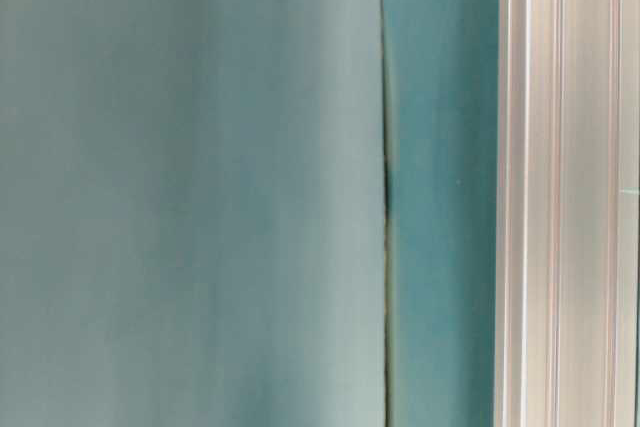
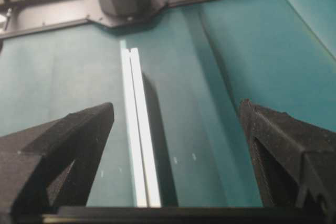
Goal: Lift the metal rail with both hands.
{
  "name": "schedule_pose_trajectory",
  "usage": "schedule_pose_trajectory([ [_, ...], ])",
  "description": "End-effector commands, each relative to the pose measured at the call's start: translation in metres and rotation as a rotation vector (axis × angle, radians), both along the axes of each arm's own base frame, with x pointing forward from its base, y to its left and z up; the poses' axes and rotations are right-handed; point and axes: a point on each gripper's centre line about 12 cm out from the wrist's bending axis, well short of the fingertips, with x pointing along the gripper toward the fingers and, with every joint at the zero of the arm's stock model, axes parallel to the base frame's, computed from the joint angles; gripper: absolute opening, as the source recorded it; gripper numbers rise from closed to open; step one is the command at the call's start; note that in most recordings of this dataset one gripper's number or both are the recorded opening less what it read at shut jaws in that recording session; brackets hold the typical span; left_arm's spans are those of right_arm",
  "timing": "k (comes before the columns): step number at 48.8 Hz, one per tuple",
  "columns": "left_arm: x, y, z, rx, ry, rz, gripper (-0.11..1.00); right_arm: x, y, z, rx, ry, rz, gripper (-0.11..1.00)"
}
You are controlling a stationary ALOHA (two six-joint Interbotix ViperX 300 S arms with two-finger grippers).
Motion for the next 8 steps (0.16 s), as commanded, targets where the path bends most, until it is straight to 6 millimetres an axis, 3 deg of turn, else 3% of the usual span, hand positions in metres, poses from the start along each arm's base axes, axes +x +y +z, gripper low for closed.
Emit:
schedule_pose_trajectory([
  [1,0.0007,0.0003,0.0050,-0.003,-0.018,0.003,0.97,0.0003,-0.0007,0.0043,-0.001,-0.018,-0.004,0.98],
  [8,0.0004,0.0006,0.0033,-0.005,-0.014,0.004,0.97,-0.0001,-0.0006,0.0044,-0.001,-0.018,-0.004,0.98],
])
